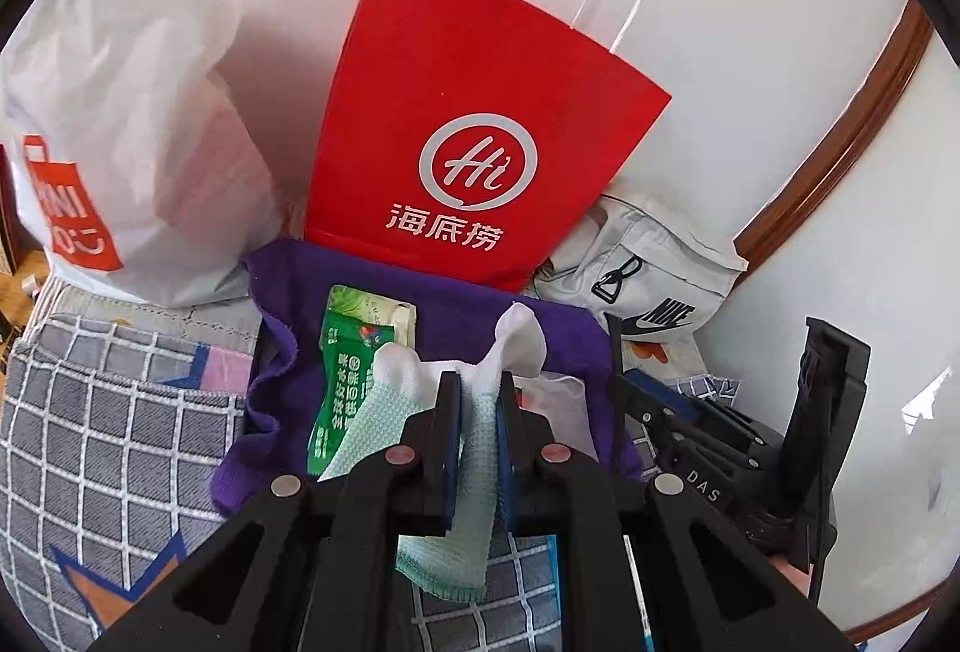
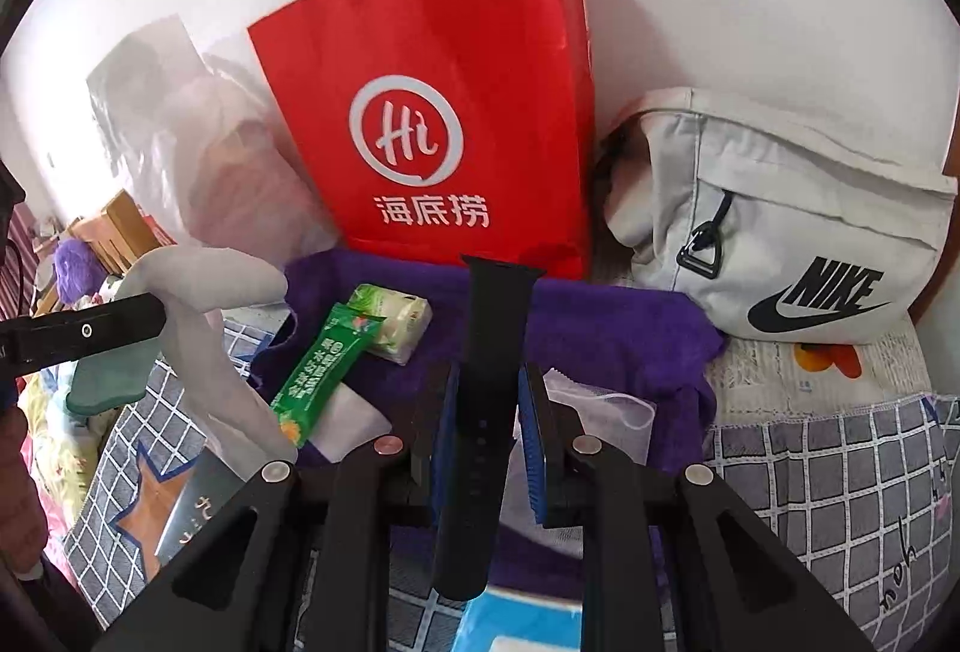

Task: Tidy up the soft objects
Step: 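Carry the glove with the left tool while the right tool carries the strap to the towel, then release the white glove with the left tool while the right tool releases the black strap onto the towel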

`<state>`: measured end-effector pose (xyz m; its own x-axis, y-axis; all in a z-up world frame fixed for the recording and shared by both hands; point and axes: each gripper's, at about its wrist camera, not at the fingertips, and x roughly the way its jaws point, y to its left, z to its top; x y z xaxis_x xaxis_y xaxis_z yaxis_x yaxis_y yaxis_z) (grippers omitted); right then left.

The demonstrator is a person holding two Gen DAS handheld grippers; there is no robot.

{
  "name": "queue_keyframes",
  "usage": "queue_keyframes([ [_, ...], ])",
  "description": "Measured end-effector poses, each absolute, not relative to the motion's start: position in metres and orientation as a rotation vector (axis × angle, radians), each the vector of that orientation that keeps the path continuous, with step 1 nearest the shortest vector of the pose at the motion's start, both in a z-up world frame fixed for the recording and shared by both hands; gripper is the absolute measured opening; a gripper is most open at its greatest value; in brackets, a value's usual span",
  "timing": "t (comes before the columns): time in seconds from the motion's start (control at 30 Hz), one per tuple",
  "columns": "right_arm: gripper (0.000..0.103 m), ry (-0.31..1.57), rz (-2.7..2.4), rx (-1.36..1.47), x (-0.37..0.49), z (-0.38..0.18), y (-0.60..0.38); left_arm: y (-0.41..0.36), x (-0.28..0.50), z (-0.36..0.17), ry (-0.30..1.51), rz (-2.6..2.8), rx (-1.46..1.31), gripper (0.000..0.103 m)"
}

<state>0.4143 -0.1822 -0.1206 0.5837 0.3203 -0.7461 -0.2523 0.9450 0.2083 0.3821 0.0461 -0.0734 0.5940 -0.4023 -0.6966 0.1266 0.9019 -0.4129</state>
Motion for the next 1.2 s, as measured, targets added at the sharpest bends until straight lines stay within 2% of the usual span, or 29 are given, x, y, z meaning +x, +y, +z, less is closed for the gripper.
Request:
queue_keyframes([
  [0.53, 0.021, 0.998, 0.317, 0.112, 0.443, -0.165, -0.192, 0.028, 0.443, -0.133, 0.967, -0.321, -0.356, 0.011],
  [0.97, 0.018, 1.050, 0.300, 0.203, 0.455, -0.186, -0.214, 0.026, 0.458, -0.154, 0.988, -0.359, -0.424, 0.011],
  [1.07, 0.018, 1.055, 0.304, 0.197, 0.456, -0.188, -0.213, 0.020, 0.459, -0.157, 0.994, -0.385, -0.426, 0.016],
  [1.13, 0.018, 1.052, 0.302, 0.201, 0.456, -0.188, -0.214, 0.018, 0.460, -0.159, 0.999, -0.393, -0.438, 0.032],
  [1.2, 0.018, 1.050, 0.306, 0.209, 0.456, -0.188, -0.214, 0.018, 0.461, -0.160, 1.001, -0.394, -0.451, 0.043],
])
